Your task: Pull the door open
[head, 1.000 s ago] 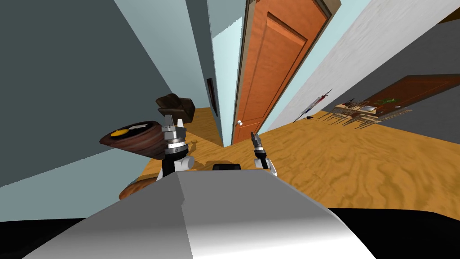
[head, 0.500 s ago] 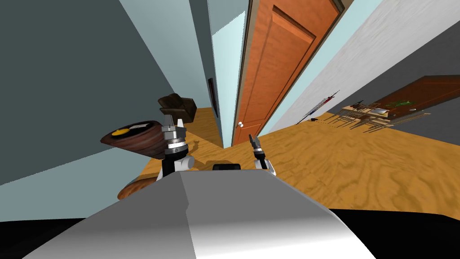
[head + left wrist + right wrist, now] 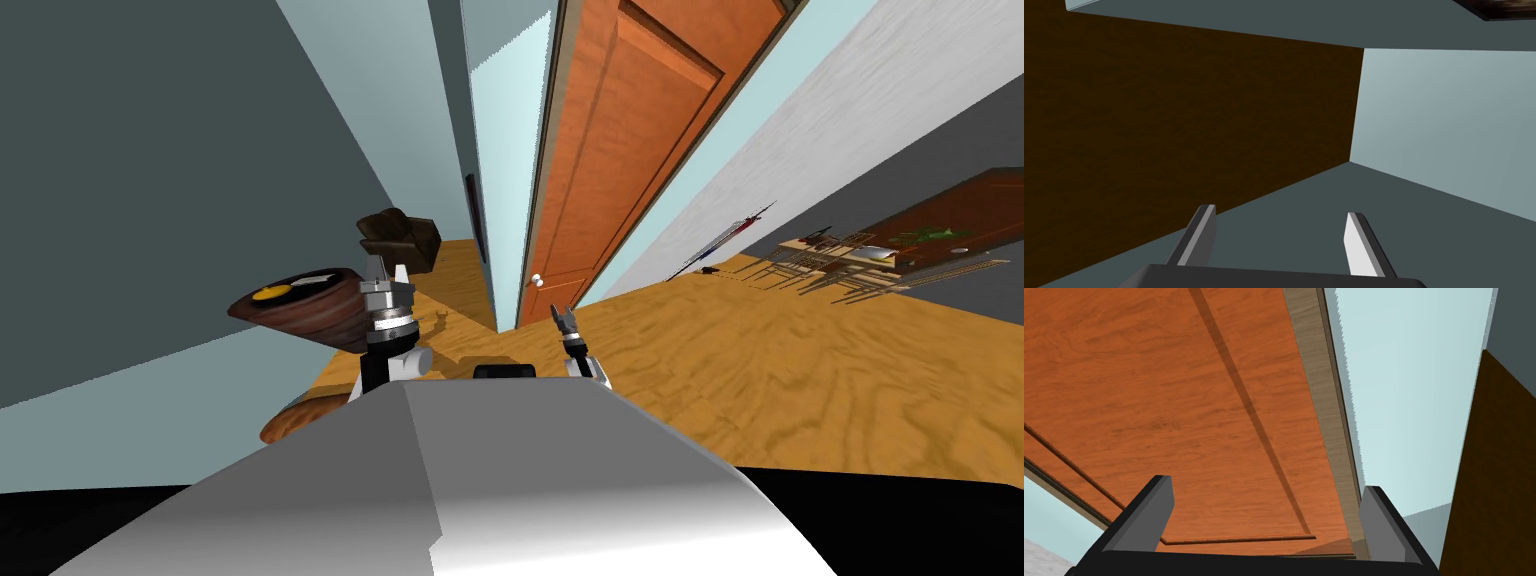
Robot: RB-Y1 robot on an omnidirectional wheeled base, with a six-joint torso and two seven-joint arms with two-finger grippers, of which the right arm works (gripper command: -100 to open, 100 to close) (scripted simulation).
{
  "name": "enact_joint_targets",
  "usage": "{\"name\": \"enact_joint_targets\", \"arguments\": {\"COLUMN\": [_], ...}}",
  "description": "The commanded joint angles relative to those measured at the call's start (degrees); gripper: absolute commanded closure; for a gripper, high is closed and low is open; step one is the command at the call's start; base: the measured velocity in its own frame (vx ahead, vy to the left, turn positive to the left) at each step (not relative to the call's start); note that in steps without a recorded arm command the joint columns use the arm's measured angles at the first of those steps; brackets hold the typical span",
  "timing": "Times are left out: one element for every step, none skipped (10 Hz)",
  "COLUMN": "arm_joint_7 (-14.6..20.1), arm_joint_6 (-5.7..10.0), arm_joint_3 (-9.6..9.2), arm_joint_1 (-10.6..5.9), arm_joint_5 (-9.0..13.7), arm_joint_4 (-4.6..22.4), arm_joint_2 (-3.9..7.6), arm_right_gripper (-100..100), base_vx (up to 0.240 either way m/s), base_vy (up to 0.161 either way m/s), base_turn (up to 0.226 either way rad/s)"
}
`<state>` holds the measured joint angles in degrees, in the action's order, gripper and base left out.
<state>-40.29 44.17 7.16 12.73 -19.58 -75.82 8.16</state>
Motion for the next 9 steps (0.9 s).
{"name": "enact_joint_targets", "arguments": {"arm_joint_7": [-2.1, -3.3, -4.6, -4.6, -5.7, -6.8, -7.9, -9.1, -10.1], "arm_joint_6": [0.54, 1.05, 1.57, 1.57, 2.04, 2.51, 2.98, 3.45, 3.89], "arm_joint_3": [0.04, 0.11, 0.19, 0.19, 0.26, 0.32, 0.39, 0.46, 0.52], "arm_joint_1": [-0.63, -1.06, -1.49, -1.49, -1.88, -2.27, -2.66, -3.04, -3.4], "arm_joint_5": [-0.8, -1.3, -1.7, -1.7, -2.1, -2.5, -2.9, -3.4, -3.7], "arm_joint_4": [2.3, 3.9, 5.3, 5.5, 7.0, 8.5, 10.0, 11.4, 12.8], "arm_joint_2": [0.19, 0.31, 0.43, 0.43, 0.54, 0.64, 0.75, 0.86, 0.95], "arm_right_gripper": [-100, -100, -100, -100, -100, -100, -100, -100, -100], "base_vx": [0.105, 0.096, 0.085, 0.055, 0.054, 0.065, 0.082, 0.08, 0.083], "base_vy": [-0.049, -0.047, -0.049, -0.035, -0.028, -0.037, -0.038, -0.037, -0.054], "base_turn": [0.07, 0.065, 0.059, 0.016, 0.029, 0.055, 0.06, 0.06, 0.042]}}
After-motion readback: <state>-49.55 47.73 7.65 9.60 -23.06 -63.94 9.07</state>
